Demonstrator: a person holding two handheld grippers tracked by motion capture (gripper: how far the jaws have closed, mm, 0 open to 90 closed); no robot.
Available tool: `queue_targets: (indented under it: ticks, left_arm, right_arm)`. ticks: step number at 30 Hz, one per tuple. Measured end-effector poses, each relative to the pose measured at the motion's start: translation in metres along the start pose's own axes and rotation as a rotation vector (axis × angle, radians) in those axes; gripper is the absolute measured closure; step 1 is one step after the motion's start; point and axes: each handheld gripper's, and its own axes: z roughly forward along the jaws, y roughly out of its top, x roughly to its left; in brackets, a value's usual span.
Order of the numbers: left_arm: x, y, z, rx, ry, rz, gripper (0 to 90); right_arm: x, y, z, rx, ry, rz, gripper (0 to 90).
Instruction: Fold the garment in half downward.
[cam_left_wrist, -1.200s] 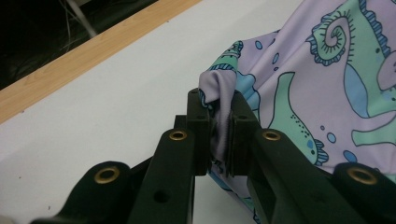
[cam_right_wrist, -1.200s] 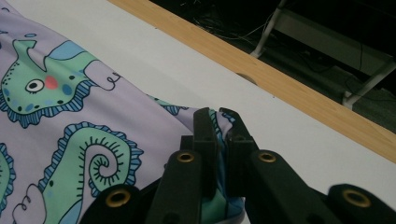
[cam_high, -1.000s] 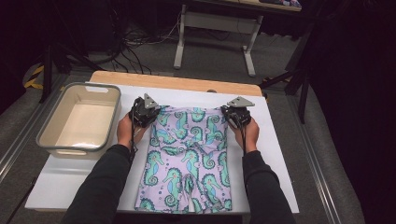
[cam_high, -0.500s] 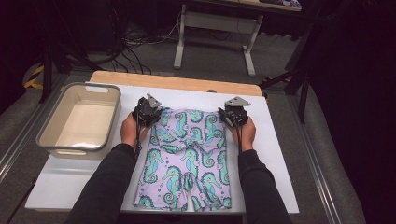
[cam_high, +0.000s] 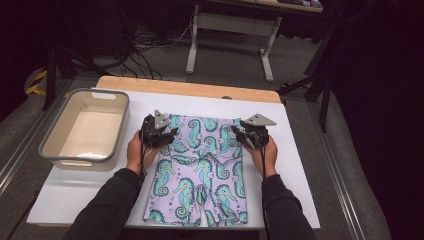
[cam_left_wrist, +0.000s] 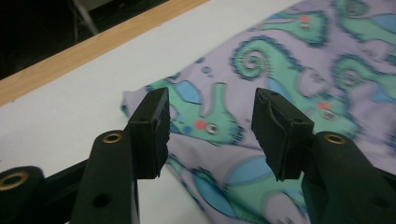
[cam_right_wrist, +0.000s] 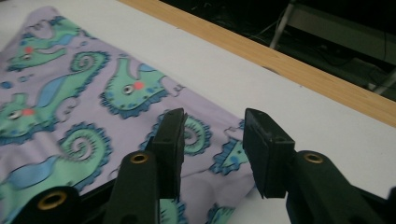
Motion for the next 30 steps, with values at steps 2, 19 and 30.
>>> queue_targets:
  ticks: [2, 19, 30]
  left_arm:
    - [-0.01, -0.005, -0.01, -0.011, -0.035, 0.042, 46.4]
    - [-0.039, -0.033, -0.017, 0.093, -0.214, 0.148, 46.4]
    - [-0.04, -0.036, -0.009, 0.127, -0.228, 0.161, 61.6]
  right_arm:
    - [0.008, -0.004, -0.01, -0.018, 0.027, -0.019, 58.5]
    - [0.054, -0.04, -0.031, 0.078, 0.275, -0.095, 48.7]
    - [0.056, -0.049, -0.016, 0.17, 0.272, -0.1, 65.6]
